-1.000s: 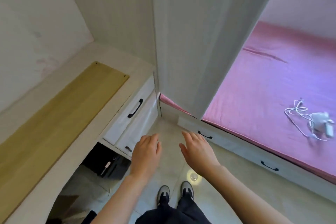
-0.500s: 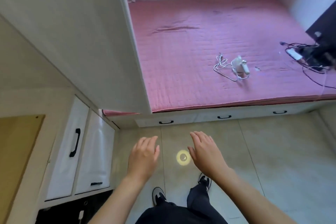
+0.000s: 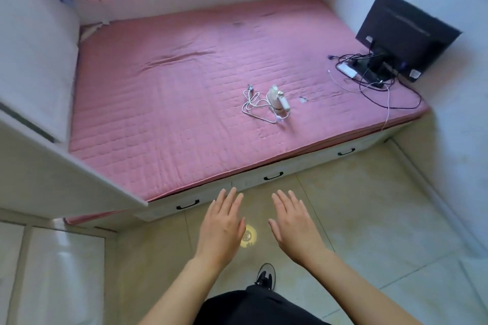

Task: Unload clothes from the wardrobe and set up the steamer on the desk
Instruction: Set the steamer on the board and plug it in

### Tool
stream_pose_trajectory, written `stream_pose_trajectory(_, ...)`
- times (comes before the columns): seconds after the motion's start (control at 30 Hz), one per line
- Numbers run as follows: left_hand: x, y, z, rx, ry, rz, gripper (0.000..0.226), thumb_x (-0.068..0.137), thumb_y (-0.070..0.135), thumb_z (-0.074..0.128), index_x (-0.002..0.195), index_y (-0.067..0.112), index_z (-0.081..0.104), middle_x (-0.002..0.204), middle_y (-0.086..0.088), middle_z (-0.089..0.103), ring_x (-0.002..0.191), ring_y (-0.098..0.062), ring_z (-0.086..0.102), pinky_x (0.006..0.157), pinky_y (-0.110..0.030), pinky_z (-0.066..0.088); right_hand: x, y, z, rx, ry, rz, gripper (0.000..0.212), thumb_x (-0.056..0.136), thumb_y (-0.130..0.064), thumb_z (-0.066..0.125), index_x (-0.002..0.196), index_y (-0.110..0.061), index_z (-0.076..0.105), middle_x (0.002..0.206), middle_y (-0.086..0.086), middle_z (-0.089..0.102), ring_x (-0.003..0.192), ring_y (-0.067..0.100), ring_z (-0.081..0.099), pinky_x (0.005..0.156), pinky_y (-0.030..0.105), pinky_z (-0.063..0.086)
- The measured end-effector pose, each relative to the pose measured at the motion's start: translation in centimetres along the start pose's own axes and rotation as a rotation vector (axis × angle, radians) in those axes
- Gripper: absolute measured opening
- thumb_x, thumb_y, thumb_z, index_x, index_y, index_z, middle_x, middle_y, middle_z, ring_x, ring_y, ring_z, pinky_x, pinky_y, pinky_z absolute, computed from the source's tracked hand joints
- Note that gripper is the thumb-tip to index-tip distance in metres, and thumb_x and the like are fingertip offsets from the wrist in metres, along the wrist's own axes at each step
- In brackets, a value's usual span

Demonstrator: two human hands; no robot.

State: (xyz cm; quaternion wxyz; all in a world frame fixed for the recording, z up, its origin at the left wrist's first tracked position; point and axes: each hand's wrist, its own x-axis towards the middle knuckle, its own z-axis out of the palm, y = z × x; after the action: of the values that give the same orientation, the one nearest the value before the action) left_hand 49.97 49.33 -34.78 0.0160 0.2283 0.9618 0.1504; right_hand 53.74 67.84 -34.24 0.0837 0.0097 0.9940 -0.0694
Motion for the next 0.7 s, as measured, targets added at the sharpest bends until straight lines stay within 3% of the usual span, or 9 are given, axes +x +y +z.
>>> stream_pose_trajectory(0.13, 4.5, 3.1, 1.6, -0.019, -0.046, -0.011, 0.058, 0.088, 0.029, 0.062, 0.140, 0.013, 0.045, 0.148, -0.006, 0.042, 0.139, -0.027, 0.034, 0.110, -0.044, 0.036, 2.1, 4.8, -0.5, 0.008, 0.012, 0.028, 0.061, 0.082, -0.034, 0.067, 0.132, -0.003, 0.051, 0.134, 0.013, 0.055, 0.128, 0.035, 0.047, 0.099, 0.049, 0.043)
stream_pose_trajectory(0.37, 11.1, 5.5, 3.3, 0.017, -0.159, 0.003, 0.059, 0.091, 0.031, 0.057, 0.144, 0.013, 0.039, 0.151, -0.007, 0.037, 0.142, -0.027, 0.028, 0.111, -0.046, 0.034, 6.2, 10.4, -1.7, 0.050, -0.015, 0.071, 0.060, 0.095, -0.034, 0.049, 0.144, -0.005, 0.034, 0.150, 0.012, 0.035, 0.141, 0.034, 0.026, 0.111, 0.051, 0.025)
stream_pose_trajectory(0.57, 17.5, 5.2, 4.3, 0.018, -0.217, -0.019, 0.060, 0.095, 0.033, 0.046, 0.149, 0.014, 0.028, 0.156, -0.005, 0.027, 0.146, -0.027, 0.018, 0.117, -0.042, 0.022, 12.0, 13.5, -2.4, 0.019, -0.031, 0.095, 0.062, 0.082, -0.034, 0.068, 0.133, -0.003, 0.051, 0.136, 0.013, 0.054, 0.128, 0.036, 0.047, 0.098, 0.052, 0.042)
stream_pose_trajectory(0.7, 23.2, 4.0, 4.8, -0.027, -0.261, -0.066, 0.061, 0.099, 0.035, 0.039, 0.152, 0.016, 0.017, 0.159, -0.003, 0.017, 0.148, -0.023, 0.006, 0.119, -0.038, 0.011, 17.7, 15.0, -3.3, 0.031, -0.054, 0.089, 0.061, 0.088, -0.033, 0.061, 0.138, -0.003, 0.044, 0.141, 0.014, 0.047, 0.134, 0.037, 0.039, 0.104, 0.053, 0.036)
